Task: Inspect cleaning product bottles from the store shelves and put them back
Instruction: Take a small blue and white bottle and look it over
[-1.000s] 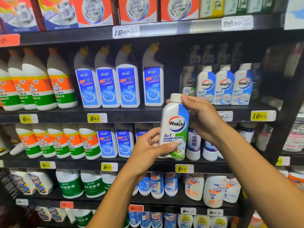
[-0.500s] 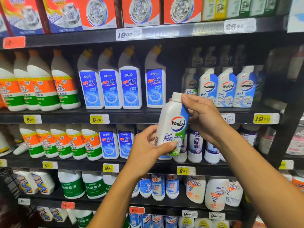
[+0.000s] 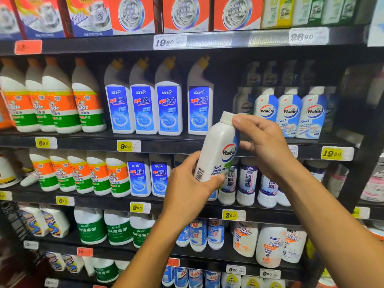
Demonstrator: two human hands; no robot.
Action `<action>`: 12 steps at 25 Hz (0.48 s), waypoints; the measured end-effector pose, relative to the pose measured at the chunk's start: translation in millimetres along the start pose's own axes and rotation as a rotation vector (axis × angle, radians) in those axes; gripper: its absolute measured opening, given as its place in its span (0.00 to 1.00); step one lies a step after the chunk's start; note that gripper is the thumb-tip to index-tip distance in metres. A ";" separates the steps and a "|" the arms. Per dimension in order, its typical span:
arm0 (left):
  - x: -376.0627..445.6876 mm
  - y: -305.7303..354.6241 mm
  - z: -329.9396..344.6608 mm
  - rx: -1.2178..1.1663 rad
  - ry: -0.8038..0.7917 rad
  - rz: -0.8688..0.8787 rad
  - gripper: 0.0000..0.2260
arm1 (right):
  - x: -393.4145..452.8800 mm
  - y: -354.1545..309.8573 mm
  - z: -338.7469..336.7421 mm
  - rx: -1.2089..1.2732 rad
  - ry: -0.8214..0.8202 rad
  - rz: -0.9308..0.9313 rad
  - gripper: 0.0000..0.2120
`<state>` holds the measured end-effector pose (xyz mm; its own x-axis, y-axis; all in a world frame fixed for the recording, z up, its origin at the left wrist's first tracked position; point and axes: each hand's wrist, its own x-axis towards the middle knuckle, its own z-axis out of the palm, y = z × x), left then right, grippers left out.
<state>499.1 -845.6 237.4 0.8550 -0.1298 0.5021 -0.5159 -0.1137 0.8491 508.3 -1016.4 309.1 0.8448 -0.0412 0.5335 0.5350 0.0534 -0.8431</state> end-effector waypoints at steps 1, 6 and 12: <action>-1.2 0.9 -0.1 0.025 0.007 0.011 0.21 | 0.2 0.0 -1.9 0.000 -0.016 0.003 0.07; 0.6 5.1 -6.3 0.224 0.059 0.094 0.20 | 4.6 1.3 -16.2 0.002 -0.082 -0.015 0.07; 23.8 14.8 -36.4 0.304 -0.048 0.096 0.28 | 1.4 12.4 -39.1 -0.178 -0.172 -0.117 0.07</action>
<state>513.8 -814.5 267.9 0.8021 -0.1998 0.5627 -0.5922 -0.3872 0.7067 515.9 -1054.8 296.8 0.7742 0.1341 0.6186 0.6322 -0.1183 -0.7657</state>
